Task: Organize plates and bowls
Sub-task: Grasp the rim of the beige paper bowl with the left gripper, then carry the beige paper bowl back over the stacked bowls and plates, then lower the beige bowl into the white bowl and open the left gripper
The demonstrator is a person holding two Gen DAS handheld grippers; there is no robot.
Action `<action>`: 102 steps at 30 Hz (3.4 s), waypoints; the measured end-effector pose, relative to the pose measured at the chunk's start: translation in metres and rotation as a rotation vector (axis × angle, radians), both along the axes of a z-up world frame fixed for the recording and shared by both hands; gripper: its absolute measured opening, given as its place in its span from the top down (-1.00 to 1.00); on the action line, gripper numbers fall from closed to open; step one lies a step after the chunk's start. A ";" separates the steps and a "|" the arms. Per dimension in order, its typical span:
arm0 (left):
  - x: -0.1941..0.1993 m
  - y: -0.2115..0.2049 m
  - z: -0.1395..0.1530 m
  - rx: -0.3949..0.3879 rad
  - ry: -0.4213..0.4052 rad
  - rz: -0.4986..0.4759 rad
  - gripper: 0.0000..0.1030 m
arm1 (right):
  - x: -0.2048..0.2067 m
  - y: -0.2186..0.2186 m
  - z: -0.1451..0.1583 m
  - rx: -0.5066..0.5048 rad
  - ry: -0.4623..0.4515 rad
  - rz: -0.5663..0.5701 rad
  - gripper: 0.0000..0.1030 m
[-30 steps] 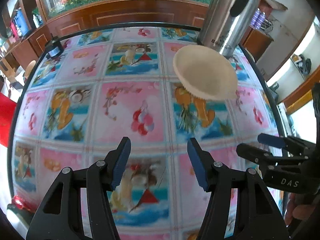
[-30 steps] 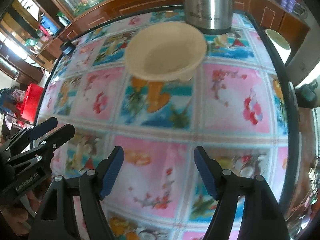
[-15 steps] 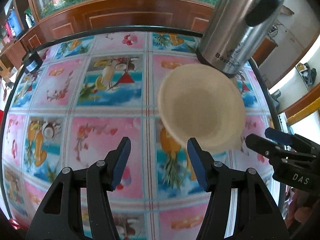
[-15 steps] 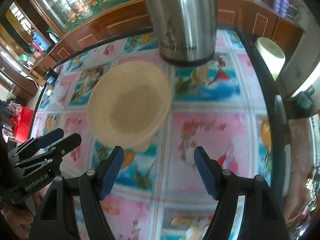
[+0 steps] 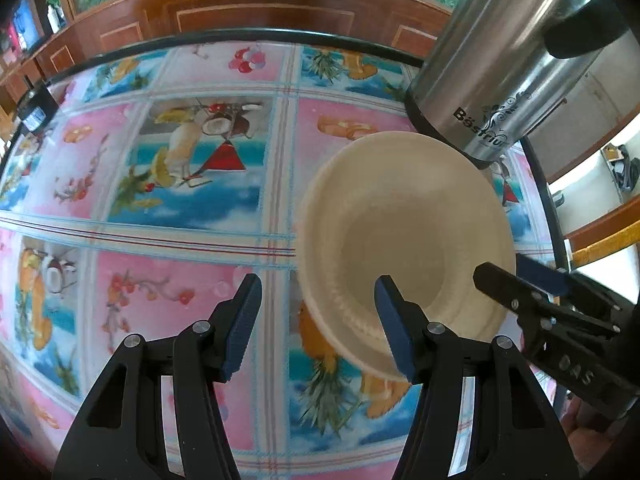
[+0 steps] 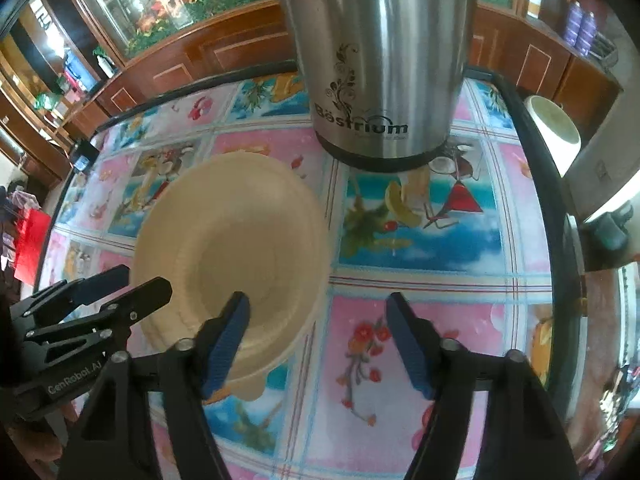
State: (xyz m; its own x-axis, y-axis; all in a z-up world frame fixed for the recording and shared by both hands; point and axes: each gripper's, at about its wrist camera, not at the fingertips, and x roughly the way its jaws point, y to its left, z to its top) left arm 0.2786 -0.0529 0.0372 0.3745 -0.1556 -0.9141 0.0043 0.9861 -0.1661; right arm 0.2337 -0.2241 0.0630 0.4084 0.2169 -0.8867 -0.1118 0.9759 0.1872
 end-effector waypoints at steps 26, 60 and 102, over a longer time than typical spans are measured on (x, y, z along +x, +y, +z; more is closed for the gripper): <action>-0.144 0.054 0.037 0.010 -0.030 0.001 0.67 | -0.121 0.063 0.015 0.041 0.019 0.115 0.67; -0.342 0.271 0.098 0.073 -0.083 0.190 0.66 | -0.263 0.290 0.066 0.058 0.004 0.408 0.59; -0.402 0.357 0.069 0.102 0.006 0.308 0.65 | -0.294 0.408 0.040 -0.015 0.080 0.613 0.52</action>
